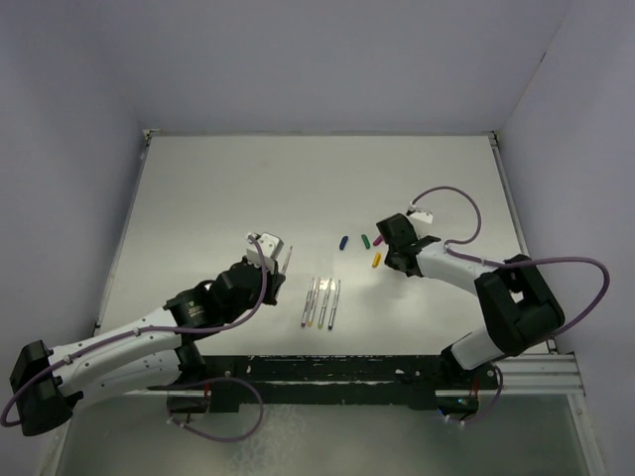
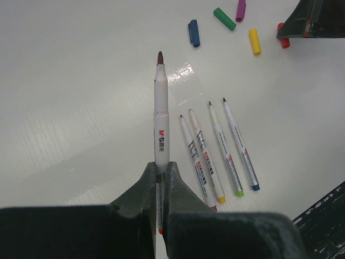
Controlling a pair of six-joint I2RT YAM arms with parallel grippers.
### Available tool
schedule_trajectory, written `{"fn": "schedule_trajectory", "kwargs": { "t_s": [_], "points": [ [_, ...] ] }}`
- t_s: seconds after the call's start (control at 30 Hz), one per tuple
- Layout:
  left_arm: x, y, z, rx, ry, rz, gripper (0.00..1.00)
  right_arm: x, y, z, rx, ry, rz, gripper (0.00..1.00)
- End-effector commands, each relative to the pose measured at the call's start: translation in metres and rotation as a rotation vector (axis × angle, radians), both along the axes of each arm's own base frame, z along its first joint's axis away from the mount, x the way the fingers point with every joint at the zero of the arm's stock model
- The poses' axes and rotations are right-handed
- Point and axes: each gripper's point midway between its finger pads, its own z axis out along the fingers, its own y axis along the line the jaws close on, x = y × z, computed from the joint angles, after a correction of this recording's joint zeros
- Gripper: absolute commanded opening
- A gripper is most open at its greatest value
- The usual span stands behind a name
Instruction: Insert the pens into the pen caps
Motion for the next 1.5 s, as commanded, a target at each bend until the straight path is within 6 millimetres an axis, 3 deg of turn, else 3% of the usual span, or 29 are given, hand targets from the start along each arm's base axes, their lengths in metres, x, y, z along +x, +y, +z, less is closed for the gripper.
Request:
{"fn": "schedule_trajectory", "kwargs": {
  "t_s": [0.0,0.17,0.3,0.57,0.8,0.93,1.17,1.33,1.47],
  "points": [
    [0.007,-0.007,0.018,-0.027,-0.053,-0.001,0.0,-0.009,0.014,0.007,0.059,0.009,0.112,0.0],
    [0.009,-0.013,0.023,-0.069,-0.079,-0.018,0.0,0.021,0.039,0.062,0.146,-0.197,0.239,0.0],
    [0.006,-0.027,0.032,-0.125,-0.091,-0.072,0.0,0.033,0.059,0.107,0.215,-0.353,0.353,0.0],
    [-0.002,-0.063,0.062,-0.323,-0.159,-0.209,0.0,0.038,0.086,0.181,0.295,-0.658,0.552,0.0],
    [0.003,-0.082,0.07,-0.35,-0.145,-0.229,0.0,0.017,0.107,0.25,0.396,-1.058,0.746,0.0],
    [0.005,-0.083,0.083,-0.42,-0.177,-0.217,0.0,0.008,0.117,0.268,0.411,-1.139,0.827,0.0],
    [0.0,-0.085,0.101,-0.528,-0.227,-0.246,0.0,-0.029,0.146,0.298,0.556,-1.272,1.066,0.0],
    [-0.005,-0.088,0.114,-0.619,-0.264,-0.274,0.0,-0.052,0.145,0.325,0.709,-1.463,1.091,0.0],
    [-0.005,-0.095,0.12,-0.626,-0.274,-0.298,0.0,-0.05,0.151,0.33,0.826,-1.479,1.09,0.0]
  ]
}}
